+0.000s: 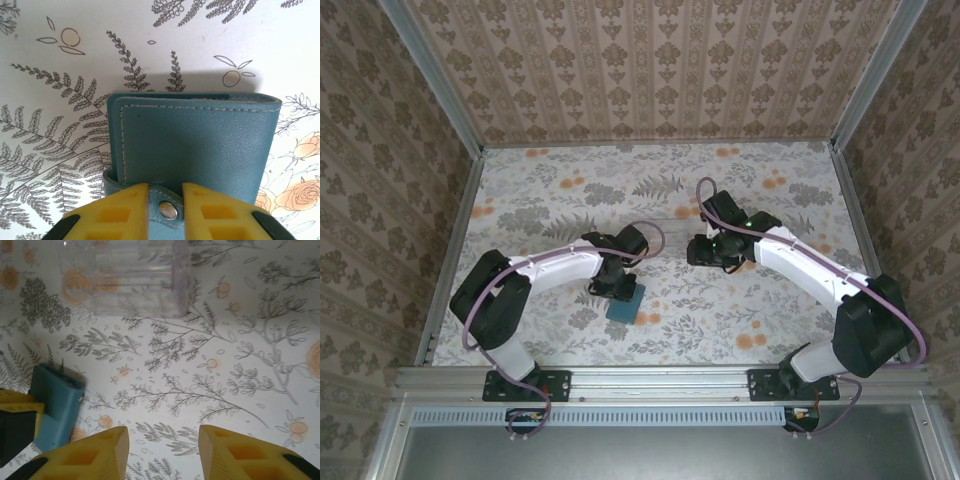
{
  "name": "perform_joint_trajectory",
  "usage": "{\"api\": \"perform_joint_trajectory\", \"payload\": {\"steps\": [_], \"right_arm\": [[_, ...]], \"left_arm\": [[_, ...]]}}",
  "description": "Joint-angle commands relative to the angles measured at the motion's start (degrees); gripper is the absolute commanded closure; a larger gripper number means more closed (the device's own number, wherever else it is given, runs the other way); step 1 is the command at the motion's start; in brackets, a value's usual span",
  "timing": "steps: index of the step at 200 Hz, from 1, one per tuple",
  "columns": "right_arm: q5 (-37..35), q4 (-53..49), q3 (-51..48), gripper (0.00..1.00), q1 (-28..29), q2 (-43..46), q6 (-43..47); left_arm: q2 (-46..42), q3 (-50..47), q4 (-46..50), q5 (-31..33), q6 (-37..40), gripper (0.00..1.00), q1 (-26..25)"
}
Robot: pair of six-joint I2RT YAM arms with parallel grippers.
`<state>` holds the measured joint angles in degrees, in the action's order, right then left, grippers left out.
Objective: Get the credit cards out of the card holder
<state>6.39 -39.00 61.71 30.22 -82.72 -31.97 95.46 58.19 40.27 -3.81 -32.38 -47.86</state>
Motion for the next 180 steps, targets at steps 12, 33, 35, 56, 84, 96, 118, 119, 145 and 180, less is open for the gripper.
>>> {"api": "perform_joint_trajectory", "payload": {"steps": [12,33,35,56,84,96,118,119,145,180], "right_arm": [[3.4,2.9,-2.5,0.58,2.2,0.6,-3.2],[5.7,5.0,-4.1,0.58,3.1,0.6,-4.7],[6.1,5.3,-4.4,0.58,3.2,0.6,-4.9],[8.9,7.8,-6.1,0.56,4.2,0.3,-6.3],[12.6,12.0,-8.2,0.54,5.9,-1.2,-8.0],[14.0,14.1,-9.3,0.53,6.5,-1.8,-9.0],[16.5,18.5,-11.2,0.51,7.5,-3.4,-10.8],[16.5,18.5,-11.3,0.51,7.5,-3.6,-10.9],[17.8,21.5,-12.2,0.47,8.7,-5.6,-12.0],[20.8,28.1,-14.9,0.47,9.2,-7.6,-14.7]], "left_arm": [[-1.5,-3.9,-5.5,-4.9,-0.6,0.8,0.6],[-3.5,-5.1,-8.0,-7.0,-1.6,0.83,0.9],[-3.7,-5.2,-8.2,-7.2,-1.8,0.83,0.9],[-5.7,-6.2,-10.5,-9.6,-2.8,0.86,1.3],[-8.2,-7.7,-14.0,-12.5,-4.8,0.86,1.4],[-8.9,-8.9,-16.1,-13.7,-6.1,0.86,1.5],[-10.3,-10.9,-20.7,-16.4,-8.6,0.86,1.9],[-10.3,-11.1,-20.9,-16.4,-8.7,0.86,2.0],[-10.9,-12.6,-24.8,-17.8,-11.3,0.88,1.9],[-10.8,-13.8,-28.2,-18.8,-13.0,0.89,1.9]]}}
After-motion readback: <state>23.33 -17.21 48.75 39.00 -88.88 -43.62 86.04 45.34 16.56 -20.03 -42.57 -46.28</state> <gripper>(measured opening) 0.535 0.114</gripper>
